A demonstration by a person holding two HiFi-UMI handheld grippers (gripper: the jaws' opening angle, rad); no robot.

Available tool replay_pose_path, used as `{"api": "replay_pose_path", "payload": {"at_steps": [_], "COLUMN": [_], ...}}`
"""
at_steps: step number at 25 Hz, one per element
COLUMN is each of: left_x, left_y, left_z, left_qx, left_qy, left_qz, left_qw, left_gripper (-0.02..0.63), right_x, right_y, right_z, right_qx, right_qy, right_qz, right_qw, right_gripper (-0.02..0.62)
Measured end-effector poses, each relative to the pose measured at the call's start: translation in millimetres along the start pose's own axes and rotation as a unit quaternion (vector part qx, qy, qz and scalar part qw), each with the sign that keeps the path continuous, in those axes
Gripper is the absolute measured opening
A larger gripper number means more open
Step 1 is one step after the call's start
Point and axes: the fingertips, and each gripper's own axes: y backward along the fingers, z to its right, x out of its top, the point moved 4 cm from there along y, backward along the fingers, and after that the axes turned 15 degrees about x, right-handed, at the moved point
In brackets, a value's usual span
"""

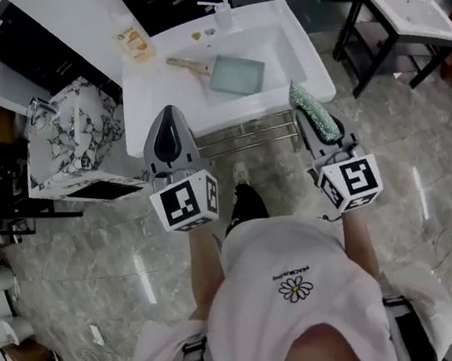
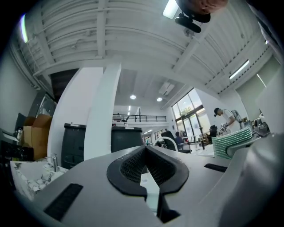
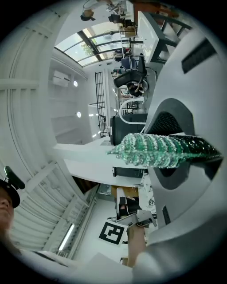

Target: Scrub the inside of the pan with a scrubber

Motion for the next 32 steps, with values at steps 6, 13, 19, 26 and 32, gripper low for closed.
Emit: {"api": "replay_pose_path", "payload": {"at_steps": [6, 13, 19, 26, 32], "left_x": [-20, -39, -58, -89, -98], "left_y": [-104, -227, -296, -322, -332], "left_z": [-7, -21, -36, -44, -37], "left_qx": [-0.028, -0.092, -0.099, -0.105, -0.097], "left_qy": [0.002, -0.018, 0.009, 0.018, 0.019], "left_qz": [-0.006, -0.01, -0.017, -0.045, -0.052], "left_qw": [0.9996, 0.9956, 0.9949, 0.9933, 0.9938], "left_gripper": [0.015, 0.015, 0.015, 0.015, 0.015], "right_x": [4, 15, 15, 3, -6], "right_y": [-96, -210, -271, -298, -315], "right_z": [48, 101, 128, 143, 150], "right_qx": [-0.005, -0.036, -0.049, -0.051, -0.03], "right_qy": [-0.024, -0.068, -0.073, -0.089, -0.1], "right_qz": [-0.012, -0.022, -0.03, -0.059, -0.06], "right_qw": [1.0, 0.997, 0.996, 0.993, 0.993], "right_gripper": [0.064, 0.064, 0.064, 0.064, 0.064]}}
